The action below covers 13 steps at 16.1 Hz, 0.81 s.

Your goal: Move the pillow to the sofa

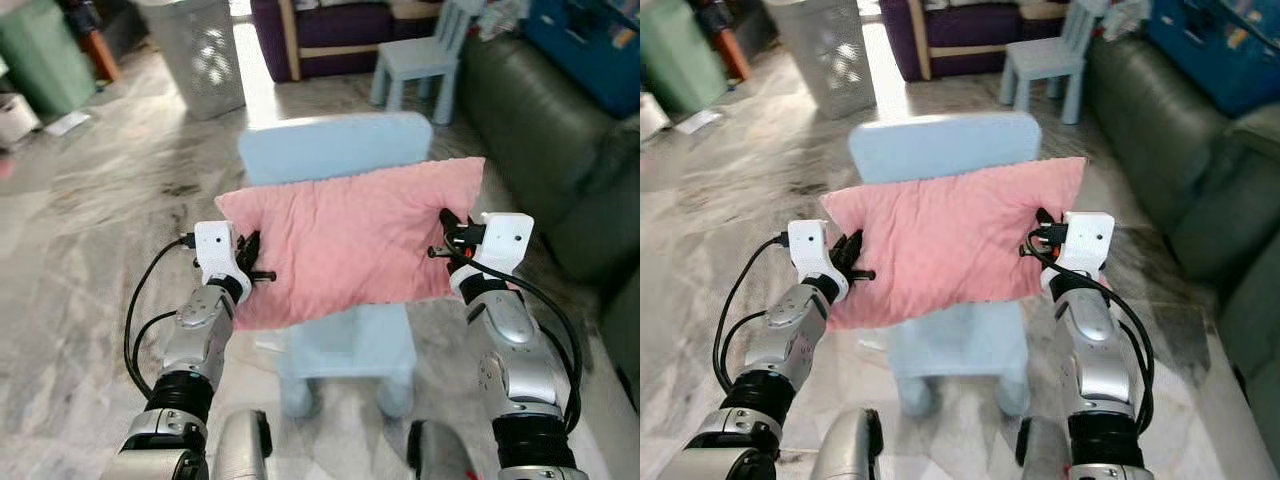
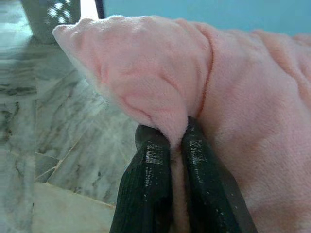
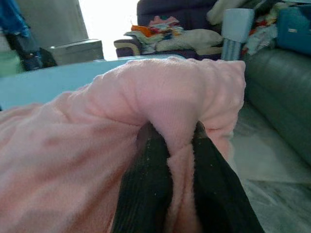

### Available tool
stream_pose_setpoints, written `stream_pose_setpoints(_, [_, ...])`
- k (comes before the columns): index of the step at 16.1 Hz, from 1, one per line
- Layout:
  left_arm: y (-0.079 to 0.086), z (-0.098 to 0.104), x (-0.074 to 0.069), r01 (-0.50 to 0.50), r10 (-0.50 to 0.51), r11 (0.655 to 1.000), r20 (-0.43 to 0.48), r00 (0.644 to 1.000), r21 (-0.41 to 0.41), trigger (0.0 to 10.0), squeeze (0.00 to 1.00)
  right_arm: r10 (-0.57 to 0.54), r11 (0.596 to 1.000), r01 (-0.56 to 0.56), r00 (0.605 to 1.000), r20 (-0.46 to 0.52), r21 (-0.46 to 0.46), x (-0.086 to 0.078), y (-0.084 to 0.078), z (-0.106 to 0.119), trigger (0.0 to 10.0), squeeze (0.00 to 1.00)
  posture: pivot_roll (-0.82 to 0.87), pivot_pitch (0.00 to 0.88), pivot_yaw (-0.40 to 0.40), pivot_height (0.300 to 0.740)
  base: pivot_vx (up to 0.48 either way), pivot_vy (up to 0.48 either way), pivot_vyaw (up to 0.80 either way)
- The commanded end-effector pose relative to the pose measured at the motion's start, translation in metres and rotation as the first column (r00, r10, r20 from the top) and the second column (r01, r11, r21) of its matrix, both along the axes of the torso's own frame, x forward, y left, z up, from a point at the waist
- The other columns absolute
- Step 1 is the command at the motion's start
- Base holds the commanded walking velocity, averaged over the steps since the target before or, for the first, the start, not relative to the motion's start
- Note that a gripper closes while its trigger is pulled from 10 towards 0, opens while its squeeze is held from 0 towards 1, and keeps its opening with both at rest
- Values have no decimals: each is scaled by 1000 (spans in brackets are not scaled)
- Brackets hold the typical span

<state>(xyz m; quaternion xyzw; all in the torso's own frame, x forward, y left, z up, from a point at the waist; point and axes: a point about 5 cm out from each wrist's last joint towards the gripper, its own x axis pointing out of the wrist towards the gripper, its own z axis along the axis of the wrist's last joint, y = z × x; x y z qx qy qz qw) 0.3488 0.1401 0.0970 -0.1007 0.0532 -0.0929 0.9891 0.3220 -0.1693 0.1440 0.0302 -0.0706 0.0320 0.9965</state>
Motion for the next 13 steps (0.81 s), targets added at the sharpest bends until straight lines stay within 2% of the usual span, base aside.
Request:
stream_pose_setpoints(1, [3,0,-1,-4,4,1000,-1,1000,-22,10000,0,10,1000,-10,999,52,6,2,3,14,10000,0,-199,0,82,669,0,0,0])
stream_pose_setpoints(6, [0,3,1,13,-12,1000,20,1000,-21,10000,0,7,1000,-7,998,57,2,2,3,15,10000,0,-203,0,82,724,0,0,0])
stream_pose_setpoints(7, [1,4,1,10,-11,1000,27,1000,2,10000,0,6,1000,-6,998,57,2,2,3,15,10000,0,-206,0,82,739,0,0,0])
stream_pose_setpoints(10, [-3,4,1,14,-14,999,28,999,30,10000,0,4,1000,-4,998,61,2,2,2,17,10000,0,-208,0,83,740,0,0,0])
stream_pose_setpoints(13, [-7,5,1,36,-36,999,27,999,8,10000,0,5,1000,-5,998,67,3,2,3,19,10000,0,-206,0,81,740,0,0,0])
